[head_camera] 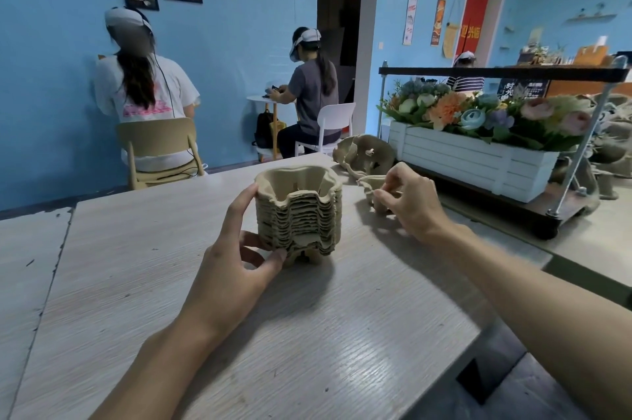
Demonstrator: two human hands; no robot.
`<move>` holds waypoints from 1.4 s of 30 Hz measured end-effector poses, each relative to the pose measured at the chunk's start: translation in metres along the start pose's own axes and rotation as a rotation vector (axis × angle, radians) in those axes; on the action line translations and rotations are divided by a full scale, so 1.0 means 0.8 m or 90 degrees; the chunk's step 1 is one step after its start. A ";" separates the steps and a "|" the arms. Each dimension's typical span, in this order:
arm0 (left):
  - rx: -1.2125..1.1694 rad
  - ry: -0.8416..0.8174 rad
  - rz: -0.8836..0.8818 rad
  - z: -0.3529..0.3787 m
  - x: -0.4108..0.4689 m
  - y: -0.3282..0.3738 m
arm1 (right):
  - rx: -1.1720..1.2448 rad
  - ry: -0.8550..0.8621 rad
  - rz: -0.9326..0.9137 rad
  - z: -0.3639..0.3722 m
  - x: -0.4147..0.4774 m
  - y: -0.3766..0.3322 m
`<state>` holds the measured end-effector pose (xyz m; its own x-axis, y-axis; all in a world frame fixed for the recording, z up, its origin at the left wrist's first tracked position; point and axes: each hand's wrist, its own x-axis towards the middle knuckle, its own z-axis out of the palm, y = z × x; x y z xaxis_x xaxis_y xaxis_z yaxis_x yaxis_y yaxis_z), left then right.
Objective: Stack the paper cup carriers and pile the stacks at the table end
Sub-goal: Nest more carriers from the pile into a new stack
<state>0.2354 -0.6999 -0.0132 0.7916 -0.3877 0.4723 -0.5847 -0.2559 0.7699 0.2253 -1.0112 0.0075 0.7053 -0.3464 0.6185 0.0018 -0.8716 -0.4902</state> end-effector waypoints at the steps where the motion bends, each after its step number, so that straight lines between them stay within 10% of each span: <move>1: 0.000 -0.001 0.000 0.000 0.000 0.000 | -0.008 -0.014 -0.006 -0.002 -0.001 -0.001; 23: -0.010 0.005 0.005 0.000 -0.002 0.002 | -0.225 -0.172 -0.163 -0.037 -0.008 -0.012; 33: -0.004 0.000 0.009 -0.001 -0.001 0.001 | 0.036 0.089 -0.265 -0.068 0.004 -0.090; 42: 0.003 0.002 -0.007 -0.001 0.000 0.001 | 0.132 0.014 -0.352 -0.048 -0.007 -0.143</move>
<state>0.2354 -0.6996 -0.0123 0.7988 -0.3822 0.4647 -0.5763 -0.2642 0.7734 0.1938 -0.9226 0.0835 0.5460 0.1307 0.8275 0.5046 -0.8398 -0.2002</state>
